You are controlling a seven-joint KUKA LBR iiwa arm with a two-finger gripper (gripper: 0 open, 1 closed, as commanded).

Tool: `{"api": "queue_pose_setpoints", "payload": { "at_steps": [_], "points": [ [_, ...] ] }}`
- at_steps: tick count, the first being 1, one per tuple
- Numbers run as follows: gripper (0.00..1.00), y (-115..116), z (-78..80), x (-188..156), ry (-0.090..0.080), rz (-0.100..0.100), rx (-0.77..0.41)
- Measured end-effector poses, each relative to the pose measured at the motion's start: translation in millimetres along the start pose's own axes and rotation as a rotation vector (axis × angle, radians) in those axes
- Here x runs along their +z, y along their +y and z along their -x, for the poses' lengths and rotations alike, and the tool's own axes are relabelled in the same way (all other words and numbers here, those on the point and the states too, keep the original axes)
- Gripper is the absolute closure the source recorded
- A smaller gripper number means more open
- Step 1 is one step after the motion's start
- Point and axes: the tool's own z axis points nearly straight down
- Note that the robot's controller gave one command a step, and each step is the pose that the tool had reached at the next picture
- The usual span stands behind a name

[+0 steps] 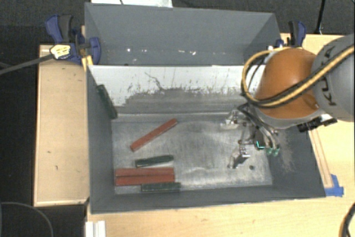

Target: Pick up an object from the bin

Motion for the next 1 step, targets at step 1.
{"api": "queue_pose_setpoints", "payload": {
  "at_steps": [1],
  "points": [
    [0.00,28.0,-19.4,40.2,-0.005,-0.001,-0.072]
  ]
}}
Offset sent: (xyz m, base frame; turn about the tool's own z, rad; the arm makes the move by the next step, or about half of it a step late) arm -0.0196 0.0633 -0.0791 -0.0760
